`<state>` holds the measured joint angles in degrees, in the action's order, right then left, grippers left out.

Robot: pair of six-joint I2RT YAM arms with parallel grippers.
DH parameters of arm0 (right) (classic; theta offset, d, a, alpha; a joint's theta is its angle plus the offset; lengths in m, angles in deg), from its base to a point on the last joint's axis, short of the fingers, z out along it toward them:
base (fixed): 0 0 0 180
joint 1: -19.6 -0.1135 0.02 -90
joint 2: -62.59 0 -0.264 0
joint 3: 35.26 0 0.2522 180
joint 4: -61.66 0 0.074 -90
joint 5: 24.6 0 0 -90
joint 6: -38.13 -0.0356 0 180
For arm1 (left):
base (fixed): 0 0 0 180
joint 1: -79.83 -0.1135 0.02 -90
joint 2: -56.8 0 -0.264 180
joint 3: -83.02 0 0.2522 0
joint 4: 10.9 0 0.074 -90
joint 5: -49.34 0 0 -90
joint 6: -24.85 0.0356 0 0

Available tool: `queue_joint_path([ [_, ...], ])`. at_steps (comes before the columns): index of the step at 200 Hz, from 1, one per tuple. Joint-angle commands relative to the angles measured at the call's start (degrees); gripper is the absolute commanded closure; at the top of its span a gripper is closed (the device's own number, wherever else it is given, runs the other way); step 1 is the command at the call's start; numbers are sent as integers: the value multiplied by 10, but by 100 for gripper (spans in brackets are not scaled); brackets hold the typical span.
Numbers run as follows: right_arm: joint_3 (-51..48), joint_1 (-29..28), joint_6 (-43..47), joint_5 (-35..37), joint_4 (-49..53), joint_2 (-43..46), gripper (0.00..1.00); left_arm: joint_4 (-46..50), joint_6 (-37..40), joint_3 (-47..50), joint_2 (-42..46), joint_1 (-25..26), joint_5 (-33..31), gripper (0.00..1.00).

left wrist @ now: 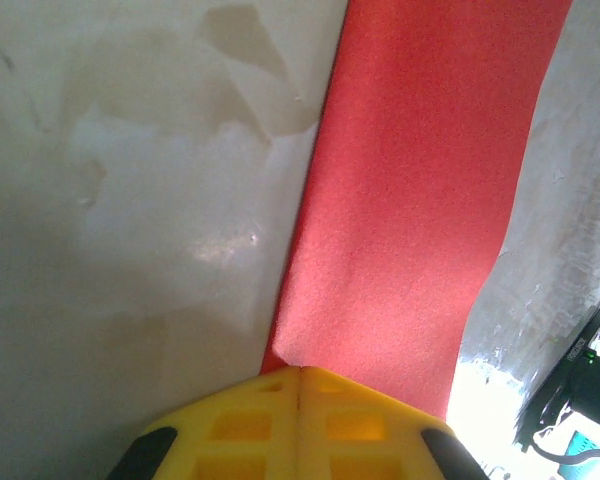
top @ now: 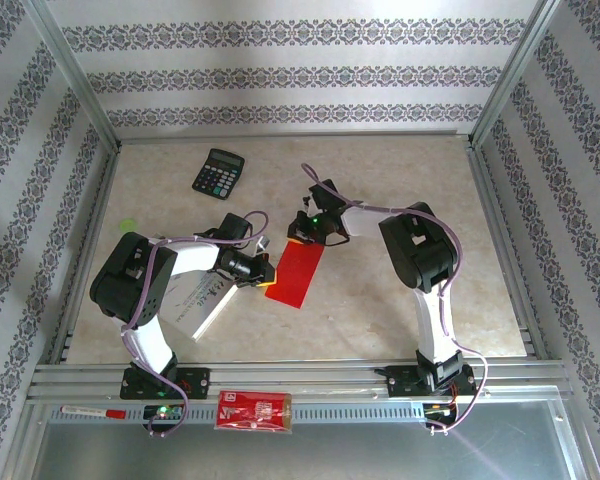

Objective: Fold a paper plane with a square sheet of paper (pick it up from the middle)
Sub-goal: First fold in half a square sheet of paper at the center of the table.

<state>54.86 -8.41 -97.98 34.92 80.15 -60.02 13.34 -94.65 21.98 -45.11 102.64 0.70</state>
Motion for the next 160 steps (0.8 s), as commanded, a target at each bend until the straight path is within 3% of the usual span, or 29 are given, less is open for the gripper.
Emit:
queue_joint_path([
  [1,15,31,11,93,8,-31,94,118,14,40,-55,12,-136,100],
  [60,55,53,15,95,38,-36,94,119,16,37,-56,14,-134,100],
  [98,38,68,32,64,28,14,94,116,13,33,-56,15,-131,100],
  [160,-64,16,30,36,-10,113,92,111,6,31,-56,17,-128,100],
])
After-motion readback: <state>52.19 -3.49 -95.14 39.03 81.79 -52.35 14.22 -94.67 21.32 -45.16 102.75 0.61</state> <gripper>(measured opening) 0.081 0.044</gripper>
